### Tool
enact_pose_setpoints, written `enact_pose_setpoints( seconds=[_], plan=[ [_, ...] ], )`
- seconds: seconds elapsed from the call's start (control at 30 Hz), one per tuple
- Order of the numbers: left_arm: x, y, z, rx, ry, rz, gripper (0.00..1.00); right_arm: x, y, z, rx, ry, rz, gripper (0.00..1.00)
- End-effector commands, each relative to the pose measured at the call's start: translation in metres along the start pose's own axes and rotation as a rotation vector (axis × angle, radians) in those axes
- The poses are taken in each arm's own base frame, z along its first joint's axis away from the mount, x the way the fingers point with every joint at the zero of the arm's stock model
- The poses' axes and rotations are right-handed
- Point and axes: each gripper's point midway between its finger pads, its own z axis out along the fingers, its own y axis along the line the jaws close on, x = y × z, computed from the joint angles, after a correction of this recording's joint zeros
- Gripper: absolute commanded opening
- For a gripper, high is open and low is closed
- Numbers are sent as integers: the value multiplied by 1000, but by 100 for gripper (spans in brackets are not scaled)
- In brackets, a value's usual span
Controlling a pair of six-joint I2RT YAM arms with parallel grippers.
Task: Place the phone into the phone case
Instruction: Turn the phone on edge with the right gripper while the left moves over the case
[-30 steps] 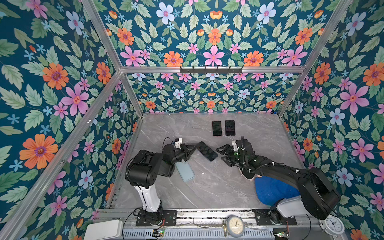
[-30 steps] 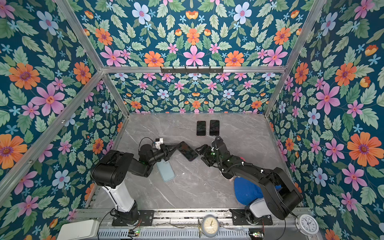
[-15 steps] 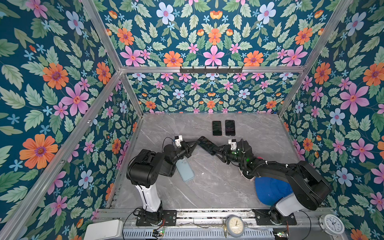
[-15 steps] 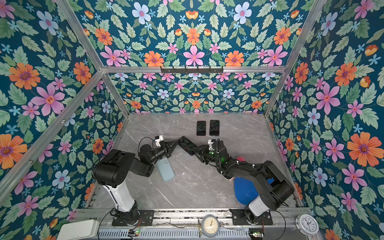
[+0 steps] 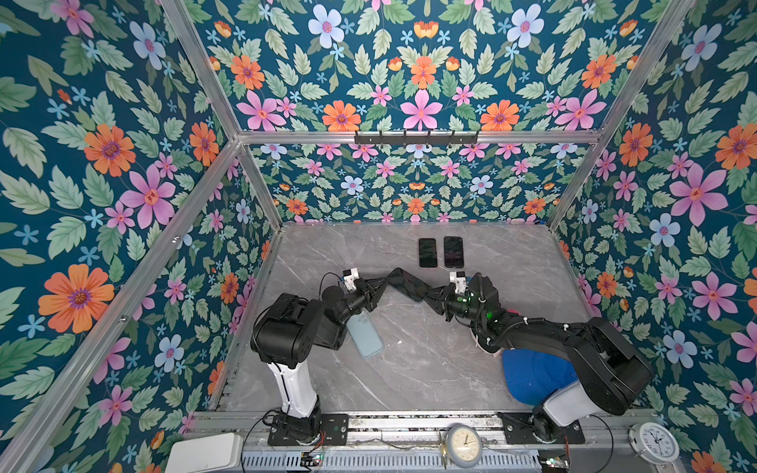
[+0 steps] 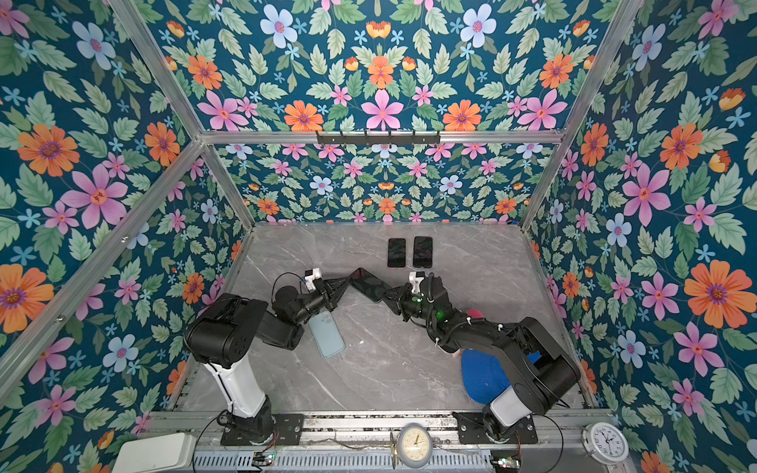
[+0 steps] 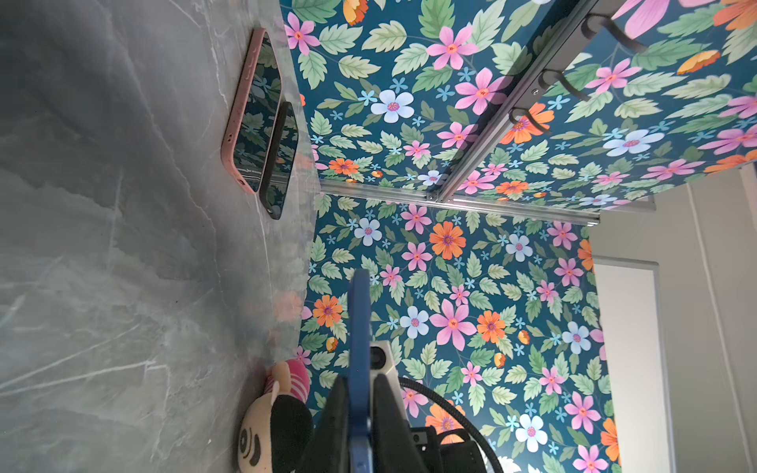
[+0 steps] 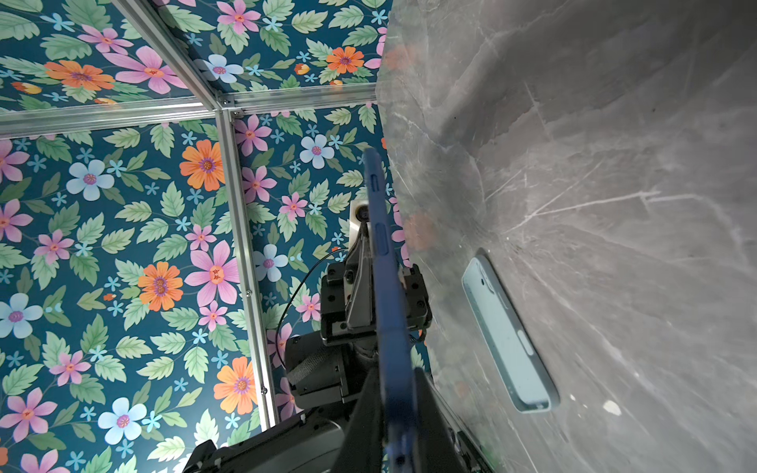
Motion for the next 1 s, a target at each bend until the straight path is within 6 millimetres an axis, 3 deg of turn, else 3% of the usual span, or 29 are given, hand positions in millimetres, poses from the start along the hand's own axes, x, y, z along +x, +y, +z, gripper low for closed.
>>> enact_pose_setpoints(
  seconds=[0.0,0.23,0.37,0.6,0.73,0.83,0.97],
  plan=[
    [4,-5,-4,-19,23,93,35,3,-7,-2,48,15,-2,5],
    [-2,18,-20,-278,10,222,63,0,-22,-22,143,17,-21,1],
    [0,33,-44,-510,18,301,75,0,-20,-32,185,14,-75,0],
    [11,61,-116,-939,41,338,80,1,-17,-30,204,42,-158,0],
    [14,63,-154,-1097,13,366,82,2,-14,-24,203,66,-195,0],
    [20,65,-165,-1114,6,355,88,3,-13,-20,201,83,-211,0],
    [38,80,-159,-1041,56,301,91,5,-7,-18,195,99,-228,0]
  ],
)
